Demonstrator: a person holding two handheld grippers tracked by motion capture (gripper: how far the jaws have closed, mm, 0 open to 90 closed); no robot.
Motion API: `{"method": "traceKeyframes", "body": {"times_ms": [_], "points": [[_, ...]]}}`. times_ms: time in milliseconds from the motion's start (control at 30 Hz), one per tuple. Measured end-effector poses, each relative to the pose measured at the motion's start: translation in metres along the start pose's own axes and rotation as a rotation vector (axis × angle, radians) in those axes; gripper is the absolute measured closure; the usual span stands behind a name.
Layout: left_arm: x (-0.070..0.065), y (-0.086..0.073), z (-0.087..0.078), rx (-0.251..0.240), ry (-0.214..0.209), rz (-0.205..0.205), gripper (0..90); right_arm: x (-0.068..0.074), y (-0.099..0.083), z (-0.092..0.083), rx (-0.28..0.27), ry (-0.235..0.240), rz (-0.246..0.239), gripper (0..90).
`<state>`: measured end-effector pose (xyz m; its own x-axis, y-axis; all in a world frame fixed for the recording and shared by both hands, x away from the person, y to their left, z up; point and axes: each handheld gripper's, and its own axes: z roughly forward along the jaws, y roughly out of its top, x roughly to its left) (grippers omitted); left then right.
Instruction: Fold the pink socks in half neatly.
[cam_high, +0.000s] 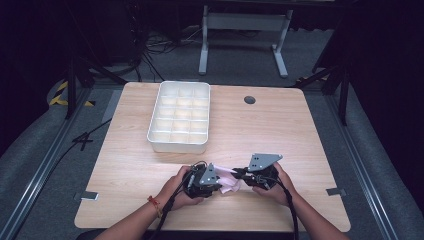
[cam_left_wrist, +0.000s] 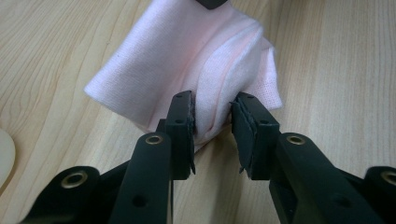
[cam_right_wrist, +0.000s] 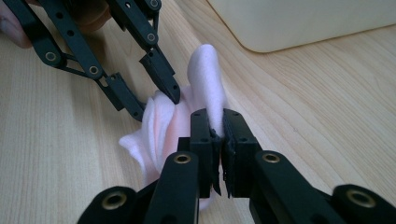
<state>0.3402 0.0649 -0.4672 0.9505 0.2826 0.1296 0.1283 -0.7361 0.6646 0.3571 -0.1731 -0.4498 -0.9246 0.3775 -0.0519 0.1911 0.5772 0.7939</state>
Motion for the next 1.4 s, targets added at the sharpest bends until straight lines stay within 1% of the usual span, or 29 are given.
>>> {"method": "traceKeyframes", "body": {"times_ms": [67, 233, 267, 333, 433, 500, 533, 567, 633, 667, 700, 733, 767, 800, 833, 867, 900, 967, 1000, 1033, 1067, 1100, 1133, 1167, 1200, 1267, 1300, 1367, 1400], "points": [[0.0, 0.0, 0.0, -0.003, -0.002, 0.008, 68.8, 0.0, 0.0, 0.001, 0.003, -0.001, -0.002, 84.2], [-0.001, 0.0, 0.0, -0.004, 0.006, -0.006, 68.6, 0.001, 0.0, 0.0, 0.004, -0.004, -0.007, 84.2], [-0.002, 0.0, 0.0, -0.002, 0.004, -0.009, 68.5, 0.003, 0.0, -0.001, 0.004, 0.007, -0.019, 84.2], [-0.002, 0.0, 0.0, -0.002, 0.006, -0.01, 68.5, 0.004, 0.0, -0.002, 0.003, 0.013, -0.023, 84.2], [-0.002, 0.0, 0.0, 0.002, 0.009, -0.004, 68.5, 0.006, -0.001, -0.003, 0.007, 0.043, -0.053, 84.1], [-0.002, 0.0, -0.001, 0.002, 0.011, 0.002, 67.6, 0.007, -0.001, -0.003, 0.01, 0.05, -0.05, 84.1], [-0.002, -0.001, -0.003, 0.006, 0.025, -0.002, 67.6, 0.007, -0.002, -0.003, 0.011, 0.05, -0.055, 84.1], [-0.001, -0.001, -0.004, 0.012, 0.017, -0.003, 65.0, 0.007, -0.002, -0.003, 0.013, 0.049, -0.058, 84.1], [0.001, -0.003, -0.008, 0.026, 0.029, -0.006, 60.3, 0.007, -0.003, -0.003, 0.01, 0.046, -0.06, 84.1], [0.003, -0.005, -0.01, 0.021, 0.038, -0.014, 58.3, 0.008, -0.003, -0.003, 0.012, 0.039, -0.061, 84.1], [0.004, -0.007, -0.012, 0.015, 0.025, -0.025, 55.5, 0.008, -0.004, -0.003, 0.015, 0.034, -0.065, 84.1], [0.007, -0.011, -0.017, -0.015, -0.01, -0.048, 49.0, 0.008, -0.004, -0.004, 0.011, 0.026, -0.067, 84.2], [0.007, -0.011, -0.017, -0.015, -0.01, -0.048, 48.2, 0.008, -0.004, -0.004, 0.011, 0.026, -0.067, 84.2], [0.007, -0.009, -0.022, -0.027, 0.017, -0.016, 45.2, 0.01, -0.004, -0.005, 0.01, 0.017, -0.067, 84.2], [0.007, -0.009, -0.022, -0.027, 0.017, -0.016, 43.9, 0.01, -0.004, -0.005, 0.01, 0.017, -0.067, 84.2], [0.007, -0.007, -0.026, -0.053, 0.008, -0.021, 43.9, 0.01, -0.004, -0.005, 0.011, 0.012, -0.073, 84.2], [0.009, -0.004, -0.03, -0.089, 0.02, -0.015, 43.2, 0.011, -0.003, -0.005, 0.012, 0.003, -0.082, 84.2], [0.012, 0.002, -0.031, -0.108, 0.028, -0.031, 40.8, 0.014, -0.001, -0.004, 0.017, -0.004, -0.101, 84.2], [0.015, 0.005, -0.029, -0.119, 0.008, -0.045, 41.1, 0.016, 0.0, -0.003, 0.022, 0.0, -0.108, 84.3], [0.015, 0.005, -0.029, -0.119, 0.008, -0.045, 41.4, 0.016, 0.0, -0.003, 0.022, 0.0, -0.108, 84.3], [0.016, 0.007, -0.026, -0.105, -0.004, -0.029, 41.4, 0.017, 0.0, -0.002, 0.024, -0.002, -0.114, 84.2], [0.015, 0.008, -0.023, -0.094, -0.004, -0.018, 40.5, 0.018, 0.0, -0.002, 0.024, 0.0, -0.12, 84.3], [0.014, 0.009, -0.02, -0.07, 0.006, -0.006, 40.0, 0.018, 0.0, -0.001, 0.022, 0.001, -0.123, 84.2], [0.014, 0.008, -0.018, -0.058, 0.006, -0.015, 38.2, 0.019, 0.0, -0.001, 0.02, 0.009, -0.127, 84.3], [0.015, 0.008, -0.017, -0.053, 0.005, -0.014, 37.3, 0.019, 0.0, -0.002, 0.016, 0.009, -0.135, 84.3], [0.018, 0.007, -0.015, -0.05, 0.014, -0.025, 35.2, 0.021, 0.0, -0.002, 0.015, 0.016, -0.14, 84.2], [0.02, 0.005, -0.015, -0.048, -0.006, -0.035, 34.5, 0.021, -0.001, -0.003, 0.013, 0.019, -0.144, 84.2], [0.022, 0.003, -0.014, -0.046, -0.034, -0.053, 36.5, 0.02, -0.001, -0.003, 0.013, 0.017, -0.146, 84.3], [0.023, 0.002, -0.014, -0.033, -0.046, -0.051, 40.9, 0.02, -0.001, -0.003, 0.009, 0.02, -0.148, 84.2]]}}
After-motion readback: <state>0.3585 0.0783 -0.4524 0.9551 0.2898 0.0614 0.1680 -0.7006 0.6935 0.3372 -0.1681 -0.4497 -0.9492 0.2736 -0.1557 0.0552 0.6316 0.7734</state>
